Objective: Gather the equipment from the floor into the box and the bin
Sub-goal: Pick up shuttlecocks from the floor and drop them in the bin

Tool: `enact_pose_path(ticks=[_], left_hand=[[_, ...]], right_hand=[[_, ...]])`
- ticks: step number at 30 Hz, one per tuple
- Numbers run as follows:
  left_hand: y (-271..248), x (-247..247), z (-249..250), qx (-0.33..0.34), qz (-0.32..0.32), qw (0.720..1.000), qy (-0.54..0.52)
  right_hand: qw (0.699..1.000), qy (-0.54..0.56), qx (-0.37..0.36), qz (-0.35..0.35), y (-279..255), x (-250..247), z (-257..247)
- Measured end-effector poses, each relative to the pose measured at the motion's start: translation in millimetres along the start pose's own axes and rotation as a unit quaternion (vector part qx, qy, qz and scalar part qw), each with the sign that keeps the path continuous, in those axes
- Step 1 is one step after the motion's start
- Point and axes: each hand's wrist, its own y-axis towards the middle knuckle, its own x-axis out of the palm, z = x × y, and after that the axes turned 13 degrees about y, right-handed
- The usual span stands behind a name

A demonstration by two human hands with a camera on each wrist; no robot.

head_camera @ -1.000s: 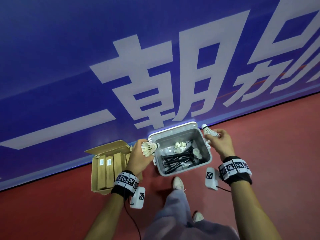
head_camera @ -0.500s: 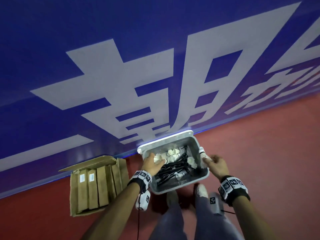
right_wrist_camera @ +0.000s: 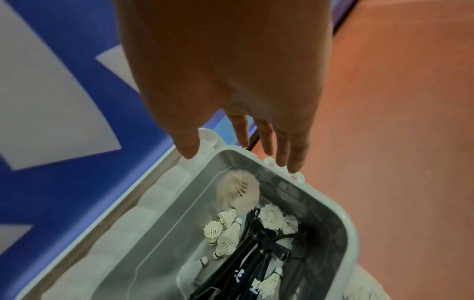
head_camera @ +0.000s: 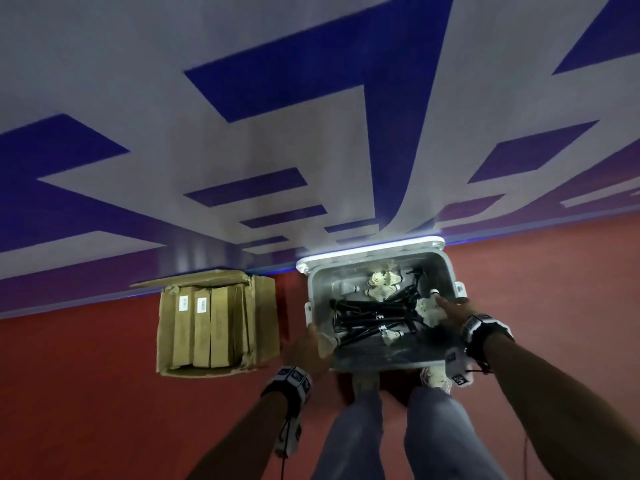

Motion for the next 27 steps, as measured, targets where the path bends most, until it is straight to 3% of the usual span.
enact_pose_path(ticks=[3,6,11,15,20,23,27], left_hand=[[11,4,5,-0.007,-0.003,1.000,0.014],[21,3,20,0.029,-0.029,0.998,0.052],[37,-22,62,0.058,0.014,0.995,0.074],[53,-40,82,0.063,0.064,0.993,0.075],[42,-69,94,0.056,0.064,0.996,-0.002],[8,-102,92,0.074,0.075,0.992,-0.072],[-73,-175,87,0.158,0.132,0.967,-0.147]], right_hand=[[0.999,-0.040,-0.026,-0.011,9,-3,-14],[0.995,-0.066,-0.072,-0.028,-8,-8,-40],[0.981,-0.096,-0.140,-0.094,10,-13,-37],[0.973,-0.085,-0.203,-0.069,-91,-33,-78],[0.960,-0.028,-0.277,-0.015,-163,-52,-72],[0.957,-0.037,-0.287,-0.008,-204,-55,-82],[0.935,-0.091,-0.343,-0.021,-268,-61,-126]])
